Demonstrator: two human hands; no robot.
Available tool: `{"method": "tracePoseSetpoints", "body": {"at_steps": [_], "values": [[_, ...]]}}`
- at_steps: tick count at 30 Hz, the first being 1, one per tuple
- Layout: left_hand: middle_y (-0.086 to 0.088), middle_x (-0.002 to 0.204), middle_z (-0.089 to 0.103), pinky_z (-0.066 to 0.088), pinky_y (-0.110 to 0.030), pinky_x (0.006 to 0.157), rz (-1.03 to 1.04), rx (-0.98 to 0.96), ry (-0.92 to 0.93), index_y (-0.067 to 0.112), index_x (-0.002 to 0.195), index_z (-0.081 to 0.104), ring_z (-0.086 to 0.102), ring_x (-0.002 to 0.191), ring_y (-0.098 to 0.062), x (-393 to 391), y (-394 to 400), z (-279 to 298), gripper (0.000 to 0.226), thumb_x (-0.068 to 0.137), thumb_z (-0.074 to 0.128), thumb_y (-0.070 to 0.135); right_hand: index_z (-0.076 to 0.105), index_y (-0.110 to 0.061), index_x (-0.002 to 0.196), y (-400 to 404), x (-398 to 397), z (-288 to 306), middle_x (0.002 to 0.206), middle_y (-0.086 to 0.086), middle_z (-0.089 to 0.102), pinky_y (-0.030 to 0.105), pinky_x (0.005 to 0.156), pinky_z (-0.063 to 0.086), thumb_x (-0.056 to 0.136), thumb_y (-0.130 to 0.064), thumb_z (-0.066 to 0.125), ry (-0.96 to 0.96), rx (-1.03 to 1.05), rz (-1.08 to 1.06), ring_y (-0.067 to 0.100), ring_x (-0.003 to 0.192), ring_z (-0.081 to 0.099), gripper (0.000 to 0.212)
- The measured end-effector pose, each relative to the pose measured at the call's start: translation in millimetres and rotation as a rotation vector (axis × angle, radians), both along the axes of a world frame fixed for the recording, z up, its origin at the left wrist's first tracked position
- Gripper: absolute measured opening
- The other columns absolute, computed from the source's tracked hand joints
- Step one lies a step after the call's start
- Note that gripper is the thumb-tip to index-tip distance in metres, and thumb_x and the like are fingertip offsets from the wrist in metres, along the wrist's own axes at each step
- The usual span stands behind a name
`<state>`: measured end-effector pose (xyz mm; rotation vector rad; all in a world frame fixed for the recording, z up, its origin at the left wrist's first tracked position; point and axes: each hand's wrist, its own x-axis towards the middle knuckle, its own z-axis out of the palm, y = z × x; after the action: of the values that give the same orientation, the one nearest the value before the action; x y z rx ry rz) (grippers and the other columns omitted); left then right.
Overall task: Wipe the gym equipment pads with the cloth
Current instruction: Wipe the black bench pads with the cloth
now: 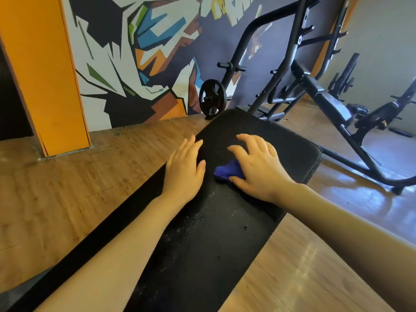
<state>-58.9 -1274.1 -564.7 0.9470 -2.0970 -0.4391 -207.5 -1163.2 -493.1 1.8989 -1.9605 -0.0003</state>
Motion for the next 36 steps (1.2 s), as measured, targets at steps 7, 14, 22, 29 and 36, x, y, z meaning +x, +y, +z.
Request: {"method": "tracePoseSetpoints", "body": {"at_steps": [7, 14, 22, 29, 36], "values": [[0.002, 0.125, 0.055, 0.046, -0.017, 0.085, 0.036, 0.187, 0.285, 0.019, 0.128, 0.051, 0.054, 0.102, -0.002, 22, 30, 14, 0.029, 0.099, 0.050, 0.022, 0.057, -0.028, 0.125, 6, 23, 8, 0.119, -0.005, 0.054, 0.028, 0.085, 0.040, 0.096, -0.035, 0.050, -0.162, -0.047, 0.025, 0.016, 0.109, 0.047, 0.031], [0.001, 0.119, 0.062, 0.051, -0.043, 0.096, -0.216, 0.886, 0.740, 0.026, 0.123, 0.055, 0.063, 0.107, -0.016, 20, 44, 30, 0.035, 0.092, 0.057, 0.044, 0.067, -0.019, 0.109, -26, 57, 15, 0.099, -0.002, 0.070, 0.036, 0.085, 0.056, 0.088, -0.015, 0.063, -1.078, 0.044, 0.104, 0.013, 0.089, 0.067, 0.022], [-0.004, 0.152, 0.030, 0.039, -0.025, 0.094, 0.032, 0.378, 0.567, 0.031, 0.149, 0.030, 0.037, 0.131, -0.012, 21, -2, 44, 0.051, 0.101, 0.046, 0.033, 0.031, -0.029, 0.148, -45, -16, 14, 0.160, 0.001, 0.016, 0.043, 0.117, -0.003, 0.101, -0.035, 0.036, -0.013, -0.020, 0.071, 0.023, 0.148, 0.003, 0.048], [0.001, 0.158, 0.026, 0.022, -0.036, 0.115, -0.031, 0.253, 0.164, 0.032, 0.151, 0.027, 0.021, 0.146, -0.016, -28, -5, 18, 0.046, 0.105, 0.027, 0.038, 0.024, -0.030, 0.150, -56, -31, 0, 0.160, -0.004, 0.014, 0.044, 0.119, 0.001, 0.102, -0.038, 0.025, -0.051, 0.080, 0.002, 0.017, 0.148, 0.004, 0.049], [0.000, 0.162, 0.012, 0.006, -0.039, 0.119, -0.002, -0.030, -0.168, 0.036, 0.151, 0.024, 0.005, 0.149, -0.019, -27, -16, -7, 0.052, 0.101, 0.038, 0.044, 0.027, -0.029, 0.150, -58, -31, -3, 0.160, -0.002, 0.017, 0.045, 0.119, 0.002, 0.102, -0.036, 0.027, -0.048, 0.062, 0.000, 0.019, 0.148, 0.007, 0.048]]}}
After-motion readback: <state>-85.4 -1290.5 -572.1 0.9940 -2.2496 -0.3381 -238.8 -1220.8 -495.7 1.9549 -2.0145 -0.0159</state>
